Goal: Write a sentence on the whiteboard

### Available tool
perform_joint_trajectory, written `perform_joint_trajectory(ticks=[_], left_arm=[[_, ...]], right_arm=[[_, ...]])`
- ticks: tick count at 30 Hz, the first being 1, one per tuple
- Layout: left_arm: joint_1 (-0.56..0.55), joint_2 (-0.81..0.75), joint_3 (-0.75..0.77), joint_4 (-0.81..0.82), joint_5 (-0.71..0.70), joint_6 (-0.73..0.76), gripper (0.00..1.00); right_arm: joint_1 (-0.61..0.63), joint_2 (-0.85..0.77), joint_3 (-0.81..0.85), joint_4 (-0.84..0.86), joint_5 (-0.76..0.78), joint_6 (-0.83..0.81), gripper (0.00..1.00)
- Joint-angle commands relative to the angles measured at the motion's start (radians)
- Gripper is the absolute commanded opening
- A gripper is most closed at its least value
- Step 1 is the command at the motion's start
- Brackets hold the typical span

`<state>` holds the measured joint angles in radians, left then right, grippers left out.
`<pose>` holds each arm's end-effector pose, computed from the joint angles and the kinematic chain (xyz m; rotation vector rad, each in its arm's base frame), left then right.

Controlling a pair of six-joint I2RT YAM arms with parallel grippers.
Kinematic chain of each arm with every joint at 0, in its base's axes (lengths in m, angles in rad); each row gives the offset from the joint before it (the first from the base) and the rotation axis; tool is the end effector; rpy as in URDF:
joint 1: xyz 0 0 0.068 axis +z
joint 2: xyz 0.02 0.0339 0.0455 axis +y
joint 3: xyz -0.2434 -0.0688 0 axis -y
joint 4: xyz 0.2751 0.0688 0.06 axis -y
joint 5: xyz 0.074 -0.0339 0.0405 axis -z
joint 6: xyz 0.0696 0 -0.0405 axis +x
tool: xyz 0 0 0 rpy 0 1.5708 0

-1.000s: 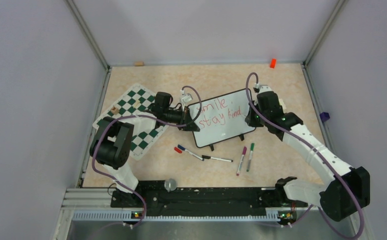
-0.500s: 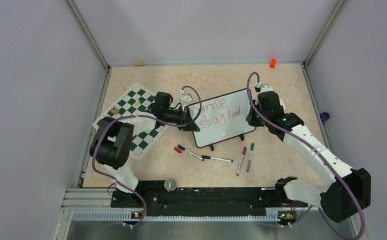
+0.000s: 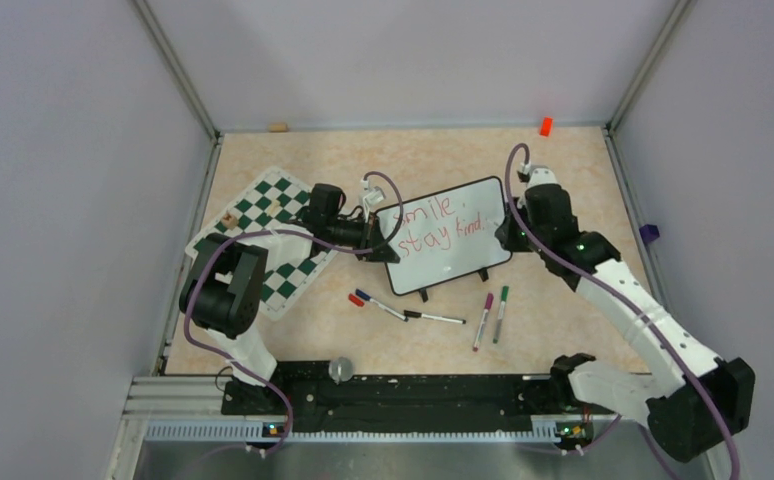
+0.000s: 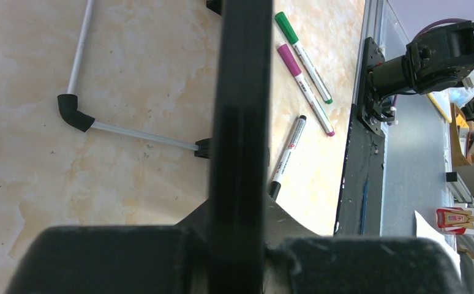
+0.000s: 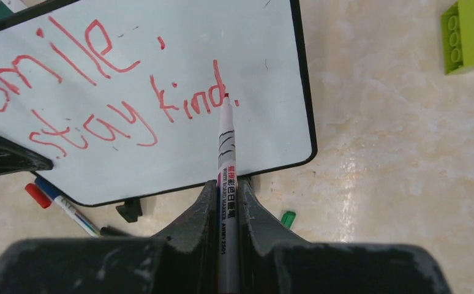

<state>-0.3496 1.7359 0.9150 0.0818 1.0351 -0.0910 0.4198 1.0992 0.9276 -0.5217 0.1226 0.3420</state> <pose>0.3293 -0.1838 0.1194 0.8214 2.0830 -1.4160 0.2781 0.1148 0.2510 -0.0230 2.2717 0.2668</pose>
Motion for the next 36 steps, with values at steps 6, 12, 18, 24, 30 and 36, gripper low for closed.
perform_joint_trajectory(ticks=[6, 12, 18, 24, 30, 36], left_arm=[[0.014, -0.067, -0.019, -0.046, -0.146, 0.026, 0.62], [0.014, -0.19, -0.074, -0.057, -0.297, 0.005, 0.99], [0.003, -0.516, -0.161, -0.183, -0.539, -0.031, 0.47], [-0.003, -0.902, -0.352, -0.207, -0.899, -0.294, 0.99], [0.006, -1.209, -0.537, -0.292, -1.264, -0.822, 0.89], [0.003, -1.056, -0.317, -0.583, -1.169, -0.927, 0.65]], right_arm=[[-0.012, -0.197, -0.055, 0.014, -0.003, 0.012, 0.0], [-0.013, -0.24, -0.055, 0.019, 0.004, 0.02, 0.0], [-0.012, -0.284, -0.053, 0.017, 0.002, 0.021, 0.0], [-0.013, -0.352, -0.075, 0.064, -0.014, 0.038, 0.0], [-0.013, -0.336, -0.057, 0.068, -0.05, 0.041, 0.0], [-0.013, -0.35, -0.047, 0.053, -0.053, 0.039, 0.0]])
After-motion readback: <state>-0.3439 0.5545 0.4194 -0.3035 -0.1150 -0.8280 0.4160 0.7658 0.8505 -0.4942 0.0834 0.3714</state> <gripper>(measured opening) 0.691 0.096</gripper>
